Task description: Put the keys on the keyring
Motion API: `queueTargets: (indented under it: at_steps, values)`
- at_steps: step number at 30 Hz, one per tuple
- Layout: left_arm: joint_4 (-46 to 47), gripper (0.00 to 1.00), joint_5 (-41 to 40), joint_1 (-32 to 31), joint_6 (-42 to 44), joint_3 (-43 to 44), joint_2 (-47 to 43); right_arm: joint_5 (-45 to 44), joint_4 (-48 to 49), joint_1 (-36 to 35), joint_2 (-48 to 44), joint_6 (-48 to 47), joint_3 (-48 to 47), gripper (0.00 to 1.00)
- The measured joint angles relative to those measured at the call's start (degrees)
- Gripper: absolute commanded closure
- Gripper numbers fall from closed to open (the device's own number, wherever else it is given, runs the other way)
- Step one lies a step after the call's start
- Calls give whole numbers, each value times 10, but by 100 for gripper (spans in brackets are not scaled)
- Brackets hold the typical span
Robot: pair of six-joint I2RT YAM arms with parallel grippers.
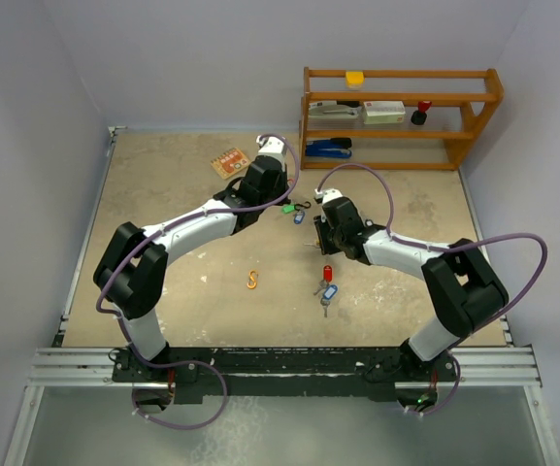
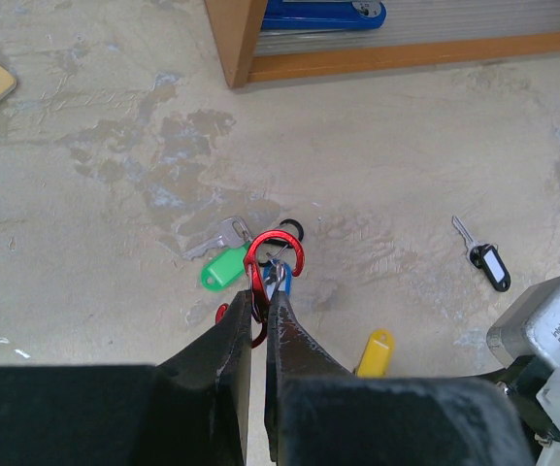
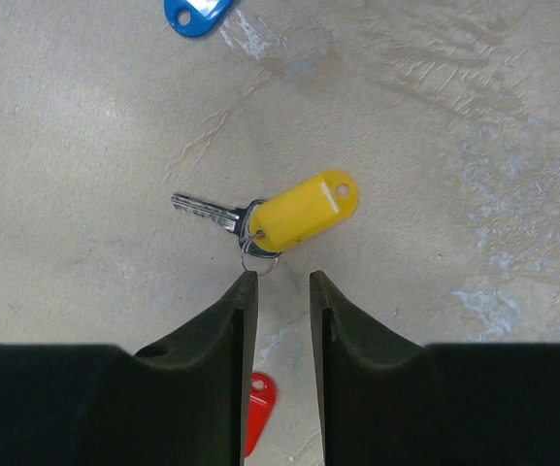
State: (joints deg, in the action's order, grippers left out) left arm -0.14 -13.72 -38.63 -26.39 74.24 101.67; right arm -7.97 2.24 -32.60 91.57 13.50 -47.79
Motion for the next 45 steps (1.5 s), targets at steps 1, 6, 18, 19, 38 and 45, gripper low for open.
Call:
queueTargets:
  at_steps: [1,6,18,19,38,45]
  values:
    - [0,100,0,0,0,0,0,0,0,0,0,0,-1,68]
    - [0,100,0,0,0,0,0,0,1,0,0,-7,-9,68]
    - [0,100,-1,0,0,0,0,18,3,-3,18,-20,-12,66]
    - [0,100,-1,0,0,0,0,21,3,-4,21,-22,-12,66]
    - [0,100,-2,0,0,0,0,28,5,-12,41,-28,-31,75]
    - [0,100,-2,0,0,0,0,19,10,-12,41,-30,-35,79]
